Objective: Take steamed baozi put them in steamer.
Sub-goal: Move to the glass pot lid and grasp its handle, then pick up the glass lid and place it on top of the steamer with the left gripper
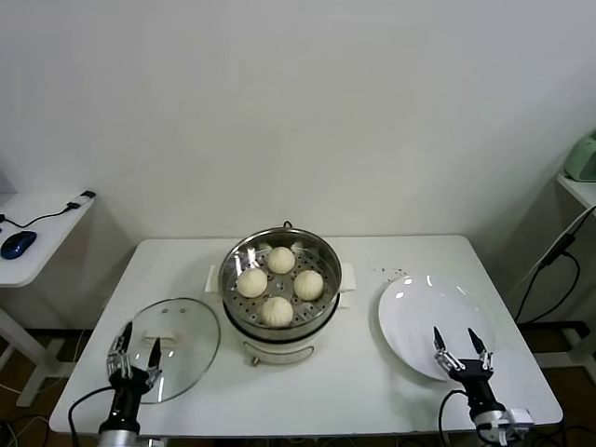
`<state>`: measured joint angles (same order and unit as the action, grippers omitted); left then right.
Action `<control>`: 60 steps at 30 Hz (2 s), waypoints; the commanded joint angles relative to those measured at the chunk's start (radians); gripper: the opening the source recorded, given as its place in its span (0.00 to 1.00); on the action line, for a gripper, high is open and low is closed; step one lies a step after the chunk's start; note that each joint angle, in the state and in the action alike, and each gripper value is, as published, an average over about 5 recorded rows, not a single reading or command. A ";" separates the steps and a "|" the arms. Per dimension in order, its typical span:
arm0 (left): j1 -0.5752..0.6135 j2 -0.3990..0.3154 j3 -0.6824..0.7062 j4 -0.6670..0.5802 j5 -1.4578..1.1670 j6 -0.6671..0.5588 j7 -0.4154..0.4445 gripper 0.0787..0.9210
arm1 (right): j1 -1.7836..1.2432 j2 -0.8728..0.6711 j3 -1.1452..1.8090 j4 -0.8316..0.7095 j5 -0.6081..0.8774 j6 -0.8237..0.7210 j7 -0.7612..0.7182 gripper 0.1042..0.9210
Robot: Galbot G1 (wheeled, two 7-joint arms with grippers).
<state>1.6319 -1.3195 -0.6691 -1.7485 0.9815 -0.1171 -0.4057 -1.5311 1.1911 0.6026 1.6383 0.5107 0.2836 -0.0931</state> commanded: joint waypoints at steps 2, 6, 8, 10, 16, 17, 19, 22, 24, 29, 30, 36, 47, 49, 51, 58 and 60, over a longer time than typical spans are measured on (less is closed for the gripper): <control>-0.013 0.026 0.000 0.126 0.276 -0.035 -0.080 0.88 | -0.035 0.055 0.018 0.012 -0.048 0.000 0.009 0.88; -0.059 0.016 0.003 0.201 0.285 -0.016 -0.104 0.88 | -0.040 0.058 0.021 0.021 -0.052 -0.004 0.008 0.88; -0.081 0.012 0.003 0.232 0.288 -0.008 -0.112 0.88 | -0.043 0.060 0.025 0.027 -0.051 -0.006 0.008 0.88; -0.099 0.008 0.003 0.255 0.296 -0.002 -0.115 0.88 | -0.044 0.063 0.029 0.033 -0.050 -0.009 0.009 0.88; -0.139 0.001 0.006 0.299 0.324 0.018 -0.118 0.88 | -0.050 0.070 0.033 0.043 -0.049 -0.010 0.010 0.88; -0.146 0.002 0.007 0.306 0.325 0.020 -0.119 0.88 | -0.051 0.071 0.033 0.043 -0.050 -0.010 0.010 0.88; -0.164 0.003 0.009 0.322 0.330 0.023 -0.124 0.88 | -0.053 0.075 0.032 0.041 -0.051 -0.009 0.010 0.88; -0.195 0.009 0.009 0.344 0.343 0.026 -0.130 0.88 | -0.055 0.078 0.030 0.037 -0.053 -0.008 0.009 0.88; -0.215 0.015 0.008 0.353 0.353 0.028 -0.130 0.88 | -0.055 0.080 0.030 0.035 -0.056 -0.008 0.009 0.88; -0.247 0.033 0.008 0.358 0.364 0.034 -0.119 0.88 | -0.056 0.079 0.031 0.030 -0.062 -0.009 0.007 0.88; -0.251 0.037 0.009 0.359 0.365 0.035 -0.116 0.88 | -0.056 0.079 0.031 0.029 -0.063 -0.010 0.006 0.88; -0.262 0.054 0.015 0.363 0.373 0.037 -0.094 0.78 | -0.058 0.081 0.029 0.033 -0.068 -0.011 0.004 0.88; -0.263 0.063 0.019 0.407 0.410 0.029 -0.090 0.40 | -0.067 0.088 0.030 0.047 -0.089 -0.012 -0.001 0.88; -0.266 0.065 0.018 0.410 0.409 0.030 -0.092 0.32 | -0.068 0.089 0.030 0.051 -0.090 -0.014 -0.001 0.88; -0.268 0.065 0.018 0.409 0.409 0.030 -0.091 0.26 | -0.068 0.091 0.031 0.055 -0.092 -0.016 0.000 0.88; -0.258 0.061 0.018 0.389 0.399 0.038 -0.081 0.07 | -0.069 0.094 0.034 0.077 -0.098 -0.025 0.002 0.88; -0.247 0.060 0.013 0.350 0.381 0.044 -0.066 0.07 | -0.069 0.093 0.035 0.083 -0.099 -0.029 0.004 0.88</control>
<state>1.4116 -1.2477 -0.6717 -1.4500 1.3276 -0.0524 -0.4384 -1.6000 1.2834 0.6360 1.7051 0.4150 0.2610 -0.0931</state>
